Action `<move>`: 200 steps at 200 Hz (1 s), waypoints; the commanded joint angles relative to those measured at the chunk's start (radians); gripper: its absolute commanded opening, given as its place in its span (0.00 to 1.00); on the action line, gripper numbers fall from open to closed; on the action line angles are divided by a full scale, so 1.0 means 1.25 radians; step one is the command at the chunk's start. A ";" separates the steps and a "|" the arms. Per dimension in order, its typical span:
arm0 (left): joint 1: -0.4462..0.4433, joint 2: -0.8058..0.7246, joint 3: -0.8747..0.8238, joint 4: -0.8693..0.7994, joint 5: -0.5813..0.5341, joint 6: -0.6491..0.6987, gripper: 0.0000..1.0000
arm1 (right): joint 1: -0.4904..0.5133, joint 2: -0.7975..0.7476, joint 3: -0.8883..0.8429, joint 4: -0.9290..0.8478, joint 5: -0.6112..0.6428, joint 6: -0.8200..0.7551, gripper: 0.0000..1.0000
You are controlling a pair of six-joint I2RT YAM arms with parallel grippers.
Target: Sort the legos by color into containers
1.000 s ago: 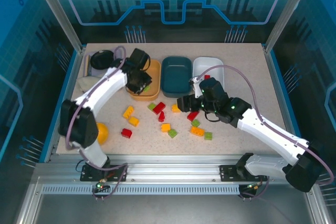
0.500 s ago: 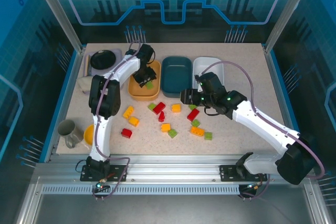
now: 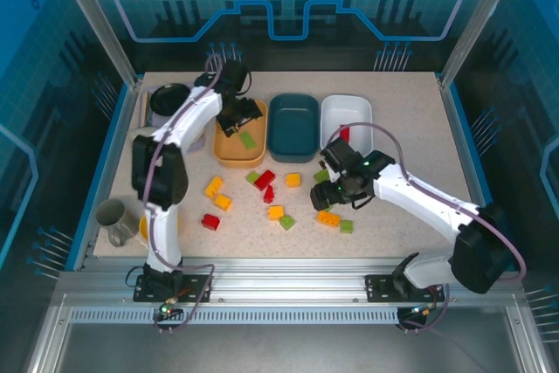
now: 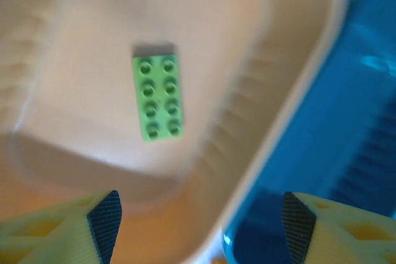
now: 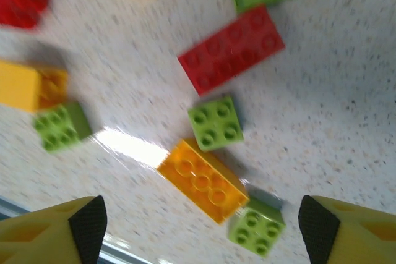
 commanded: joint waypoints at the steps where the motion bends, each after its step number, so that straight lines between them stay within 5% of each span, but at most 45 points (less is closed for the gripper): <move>1: -0.031 -0.183 -0.114 0.034 0.053 -0.002 0.75 | 0.026 0.059 0.014 -0.081 -0.003 -0.121 0.86; 51: -0.100 -0.506 -0.468 0.134 0.107 -0.057 0.76 | 0.052 0.213 0.077 -0.092 0.008 -0.184 0.88; 88: -0.161 -0.672 -0.608 0.151 0.101 -0.119 0.76 | 0.054 0.292 0.107 -0.102 -0.016 -0.212 0.84; 200: -0.190 -0.765 -0.659 0.117 0.063 -0.162 0.76 | 0.097 0.339 0.100 -0.097 -0.006 -0.173 0.58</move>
